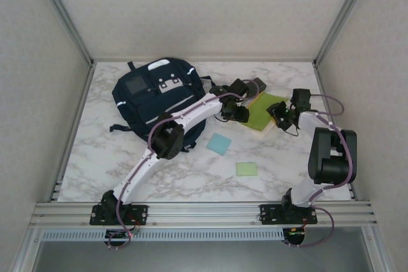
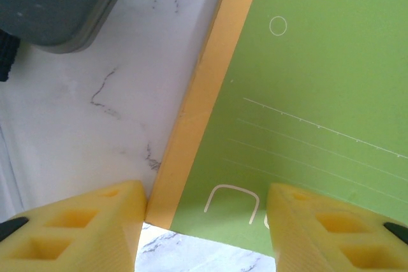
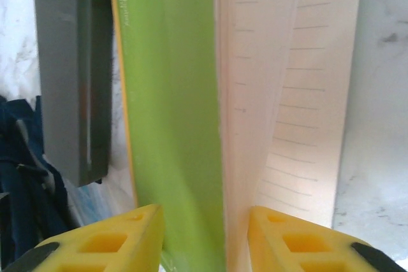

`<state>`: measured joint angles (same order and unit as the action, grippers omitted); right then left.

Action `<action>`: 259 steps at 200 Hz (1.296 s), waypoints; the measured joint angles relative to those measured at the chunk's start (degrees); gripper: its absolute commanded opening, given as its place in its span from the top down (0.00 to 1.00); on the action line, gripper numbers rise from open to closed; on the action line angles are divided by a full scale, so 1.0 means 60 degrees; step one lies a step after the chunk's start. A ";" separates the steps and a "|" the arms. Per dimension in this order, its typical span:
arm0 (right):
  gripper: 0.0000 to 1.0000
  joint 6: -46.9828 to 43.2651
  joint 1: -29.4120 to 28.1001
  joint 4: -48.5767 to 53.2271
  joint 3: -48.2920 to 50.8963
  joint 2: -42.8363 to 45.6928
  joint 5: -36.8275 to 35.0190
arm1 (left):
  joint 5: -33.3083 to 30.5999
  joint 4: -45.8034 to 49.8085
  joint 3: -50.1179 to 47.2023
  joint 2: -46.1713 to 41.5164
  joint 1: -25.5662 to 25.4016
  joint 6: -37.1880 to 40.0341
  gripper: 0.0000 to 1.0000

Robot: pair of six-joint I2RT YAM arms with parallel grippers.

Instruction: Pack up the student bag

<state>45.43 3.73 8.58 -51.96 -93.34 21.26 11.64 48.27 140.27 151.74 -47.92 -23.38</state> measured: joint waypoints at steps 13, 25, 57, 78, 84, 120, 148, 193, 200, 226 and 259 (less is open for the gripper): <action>0.73 0.0011 -0.0022 -0.0073 0.0000 0.0011 0.0033 | 0.0000 0.0000 0.0000 0.0000 0.0000 -0.0004 0.48; 0.80 0.0022 -0.0029 -0.0102 0.0022 0.0015 0.0076 | 0.0000 0.0004 0.0000 0.0000 0.0000 -0.0033 0.47; 0.93 -0.0120 -0.0033 -0.0036 0.0047 0.0040 0.0076 | 0.0051 0.0047 0.0000 -0.0022 0.0029 -0.0186 0.46; 0.97 -0.0229 -0.0062 0.0288 0.0040 0.0153 0.0091 | 0.0328 0.0393 -0.0047 -0.0178 0.0153 -0.0404 0.43; 0.99 -0.0277 -0.0069 0.0437 0.0033 0.0219 0.0095 | 0.0408 0.0514 -0.0113 -0.0277 0.0200 -0.0455 0.42; 1.00 -0.0663 -0.0102 0.1435 -0.0459 0.0670 0.0342 | 0.0820 0.0568 -0.1173 -0.1727 0.0827 -0.0838 0.39; 1.00 -0.0973 -0.0109 0.2022 -0.1202 0.0739 0.0962 | 0.1366 -0.0284 -0.2193 -0.3275 0.1687 -0.1279 0.37; 1.00 -0.1300 -0.0229 0.2645 -0.2102 0.1082 0.2200 | 0.2707 -0.2852 -0.3974 -0.4244 0.2561 -0.2444 0.36; 1.00 -0.1308 -0.0233 0.2681 -0.2178 0.1173 0.2390 | 0.2962 -0.3340 -0.4353 -0.4244 0.2546 -0.2699 0.36; 1.00 -0.1290 -0.0237 0.2652 -0.2342 0.1472 0.3053 | 0.3727 -0.5125 -0.5767 -0.4244 0.2397 -0.3832 0.35; 1.00 -0.1082 -0.0273 0.2346 -0.2335 0.1530 0.3665 | 0.4226 -0.7020 -0.6677 -0.4244 0.2218 -0.5023 0.37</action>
<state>38.94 2.09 22.65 -65.98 -84.16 43.24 36.99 6.15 100.20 126.28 -34.61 -53.52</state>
